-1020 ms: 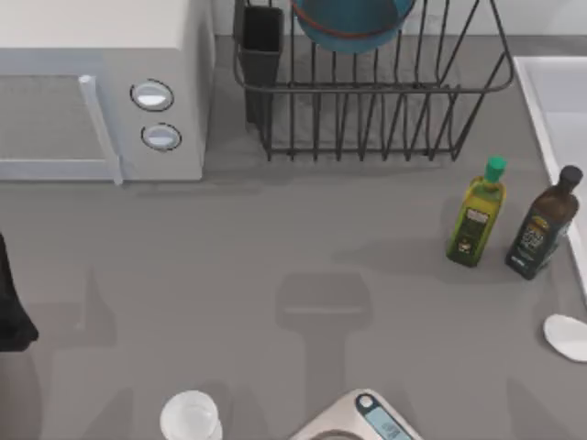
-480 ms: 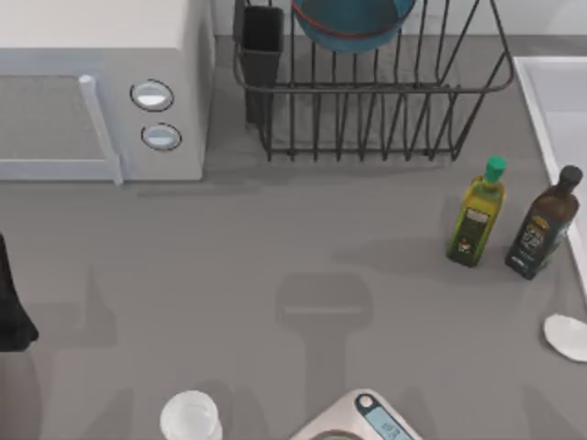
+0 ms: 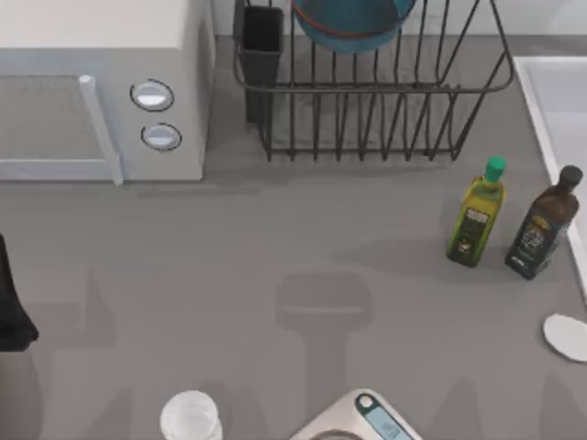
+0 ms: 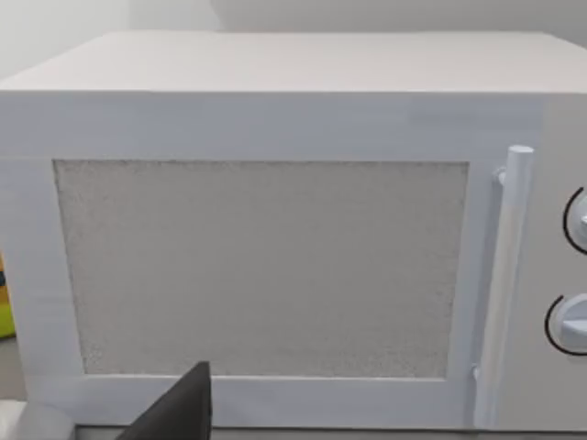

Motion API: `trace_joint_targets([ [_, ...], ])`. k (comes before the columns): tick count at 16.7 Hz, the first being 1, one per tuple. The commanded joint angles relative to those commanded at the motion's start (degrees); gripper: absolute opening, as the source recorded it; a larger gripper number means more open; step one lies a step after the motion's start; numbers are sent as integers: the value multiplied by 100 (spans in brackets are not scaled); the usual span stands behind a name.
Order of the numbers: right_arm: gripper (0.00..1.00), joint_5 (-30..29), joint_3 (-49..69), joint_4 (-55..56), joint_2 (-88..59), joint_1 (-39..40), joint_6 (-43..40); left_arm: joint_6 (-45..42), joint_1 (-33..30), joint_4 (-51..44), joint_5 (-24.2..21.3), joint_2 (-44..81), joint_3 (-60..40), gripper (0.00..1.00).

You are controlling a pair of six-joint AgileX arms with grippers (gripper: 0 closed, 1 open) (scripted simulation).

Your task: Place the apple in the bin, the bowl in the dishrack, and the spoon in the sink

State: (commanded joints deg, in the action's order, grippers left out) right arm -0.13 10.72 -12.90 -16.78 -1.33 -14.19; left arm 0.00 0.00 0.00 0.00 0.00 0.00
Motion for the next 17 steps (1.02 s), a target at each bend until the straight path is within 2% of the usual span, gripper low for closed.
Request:
trace_joint_targets([
  [11,100,21,3058,-3526,-4797,-437,-3912,0,0,0,0,0,0,100],
  [17,100,-1,4028,-4666,-6322,-577,-5185,0,0,0,0,0,0,100],
])
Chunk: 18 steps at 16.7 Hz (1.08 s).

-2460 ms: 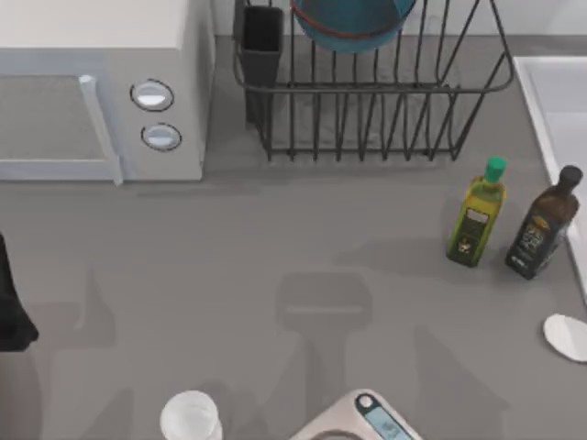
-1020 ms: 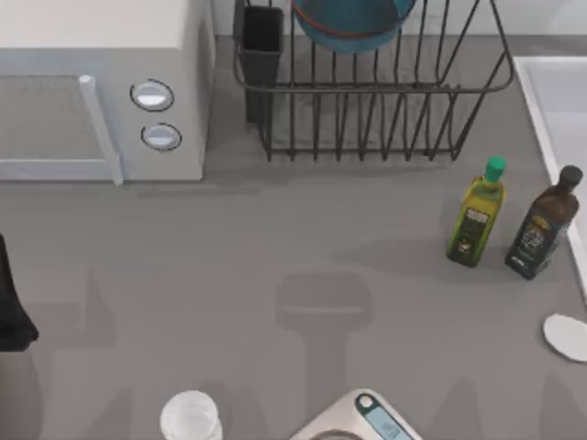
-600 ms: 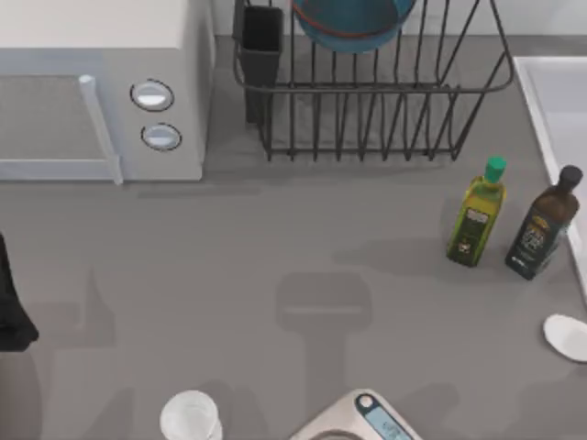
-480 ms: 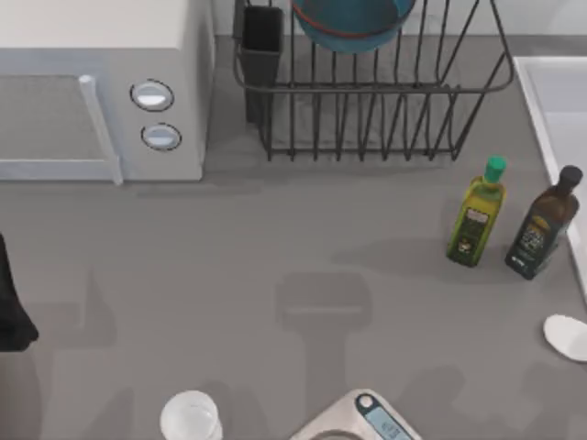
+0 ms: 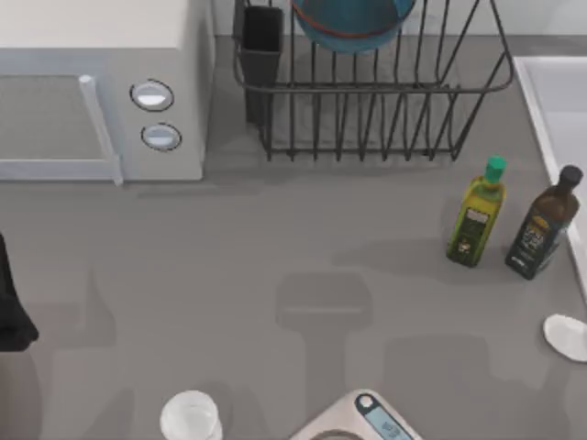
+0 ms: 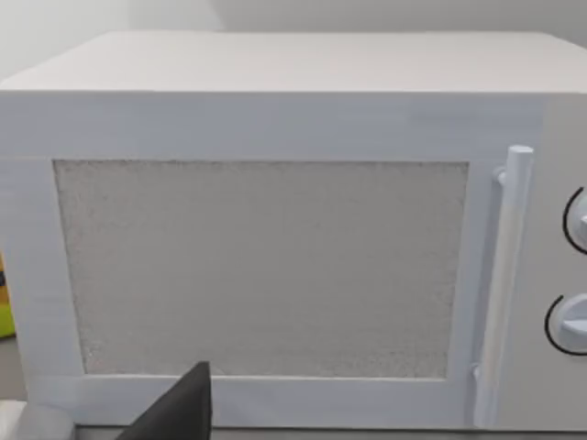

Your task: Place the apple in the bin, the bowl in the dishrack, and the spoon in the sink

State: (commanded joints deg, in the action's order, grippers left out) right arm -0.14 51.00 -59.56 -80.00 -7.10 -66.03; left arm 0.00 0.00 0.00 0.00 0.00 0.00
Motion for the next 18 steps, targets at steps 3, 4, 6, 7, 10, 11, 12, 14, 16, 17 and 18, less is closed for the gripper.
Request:
trace_joint_targets([
  [3,100,-15,73,-99,-129,-13,-102,0,0,0,0,0,0,100],
  [4,100,-15,73,-99,-129,-13,-102,0,0,0,0,0,0,100],
  [6,100,-11,53,-84,-109,15,-94,0,0,0,0,0,0,100],
  [7,100,-12,45,-72,-115,13,-91,0,0,0,0,0,0,100],
  [10,100,-15,-137,257,-277,3,-82,0,0,0,0,0,0,100],
  [11,100,-14,-236,449,-367,2,-81,0,0,0,0,0,0,100],
  [12,100,-14,-350,665,-469,2,-80,0,0,0,0,0,0,100],
  [14,100,-14,-607,1154,-700,0,-79,0,0,0,0,0,0,100],
  [16,100,-14,-875,1660,-938,-1,-76,0,0,0,0,0,0,100],
  [17,100,-14,-1002,1899,-1051,-2,-75,0,0,0,0,0,0,100],
  [18,100,-14,-1119,2126,-1154,-2,-73,0,0,0,0,0,0,100],
])
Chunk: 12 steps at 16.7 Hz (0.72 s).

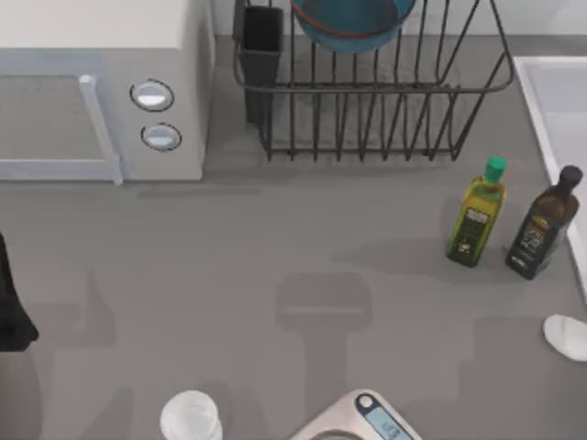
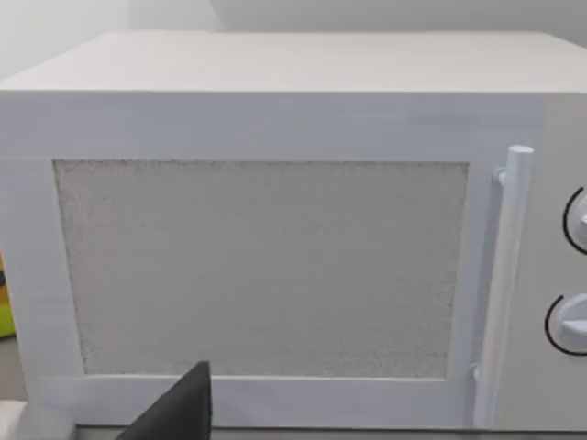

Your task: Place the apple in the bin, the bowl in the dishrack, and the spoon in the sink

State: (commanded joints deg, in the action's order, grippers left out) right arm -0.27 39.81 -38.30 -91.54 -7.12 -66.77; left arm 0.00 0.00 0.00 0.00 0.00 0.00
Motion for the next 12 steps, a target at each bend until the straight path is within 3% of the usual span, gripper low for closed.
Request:
trace_joint_targets([
  [7,100,0,-245,457,-221,-1,1,0,0,0,0,0,0,100],
  [12,62,0,-245,457,-221,-1,1,0,0,0,0,0,0,100],
])
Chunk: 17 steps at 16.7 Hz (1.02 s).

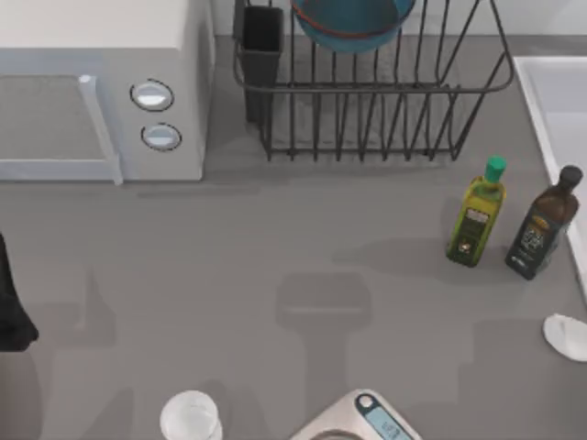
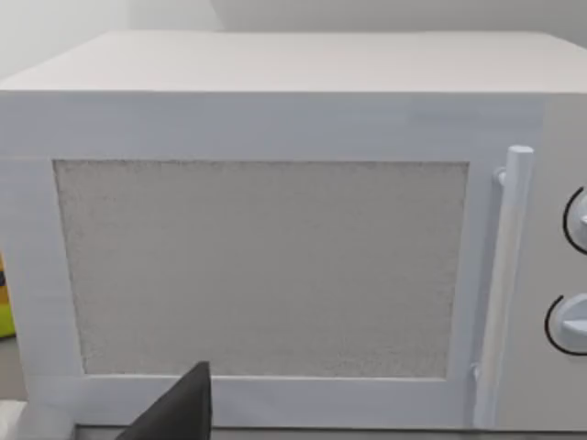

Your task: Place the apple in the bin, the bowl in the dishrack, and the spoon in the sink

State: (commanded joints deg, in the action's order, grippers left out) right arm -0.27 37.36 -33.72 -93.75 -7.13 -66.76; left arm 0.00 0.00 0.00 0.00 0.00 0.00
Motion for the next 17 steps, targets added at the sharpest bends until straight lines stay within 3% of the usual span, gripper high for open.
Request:
trace_joint_targets([
  [8,2,0,0,0,0,0,0,0,0,0,0,0,0,100],
  [16,0,0,0,0,0,0,0,0,0,0,0,0,0,100],
  [17,0,28,218,-603,396,13,182,0,0,0,0,0,0,100],
])
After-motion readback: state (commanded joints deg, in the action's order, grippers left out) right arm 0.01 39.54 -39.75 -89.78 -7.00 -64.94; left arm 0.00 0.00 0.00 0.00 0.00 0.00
